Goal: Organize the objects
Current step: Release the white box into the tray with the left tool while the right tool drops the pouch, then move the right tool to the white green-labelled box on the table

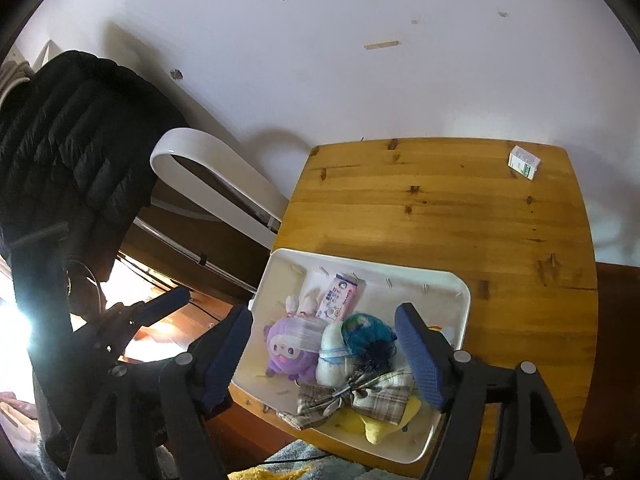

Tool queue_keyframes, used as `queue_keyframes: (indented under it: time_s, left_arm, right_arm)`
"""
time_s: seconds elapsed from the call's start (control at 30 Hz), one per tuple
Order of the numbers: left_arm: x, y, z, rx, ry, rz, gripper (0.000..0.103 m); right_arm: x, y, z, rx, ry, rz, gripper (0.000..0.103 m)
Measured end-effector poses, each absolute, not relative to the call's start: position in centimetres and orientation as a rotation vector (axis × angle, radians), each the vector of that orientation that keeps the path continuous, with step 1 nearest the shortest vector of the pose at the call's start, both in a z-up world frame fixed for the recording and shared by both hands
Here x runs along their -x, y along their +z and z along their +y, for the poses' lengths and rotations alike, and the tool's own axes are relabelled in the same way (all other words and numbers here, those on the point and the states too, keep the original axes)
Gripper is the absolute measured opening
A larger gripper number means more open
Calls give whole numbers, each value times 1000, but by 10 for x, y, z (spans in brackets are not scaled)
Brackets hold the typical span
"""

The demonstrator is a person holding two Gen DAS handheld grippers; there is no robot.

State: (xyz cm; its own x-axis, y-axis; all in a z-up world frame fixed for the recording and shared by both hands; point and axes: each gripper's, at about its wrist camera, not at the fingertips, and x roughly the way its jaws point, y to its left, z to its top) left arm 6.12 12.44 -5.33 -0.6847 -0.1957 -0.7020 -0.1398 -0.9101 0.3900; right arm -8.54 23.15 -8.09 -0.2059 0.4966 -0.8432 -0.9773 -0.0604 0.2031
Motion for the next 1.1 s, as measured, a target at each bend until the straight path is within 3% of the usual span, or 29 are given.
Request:
queue_keyframes:
  time_s: [0.2,1.1]
  left_arm:
    - [-56,-52,118,-1254,-2741,-602,83]
    - [-55,-52,141,-1261,-2765,-584,84]
  right_arm:
    - [88,-81,233,711,1570,943,75]
    - [65,-76,226,686,1541,912,75]
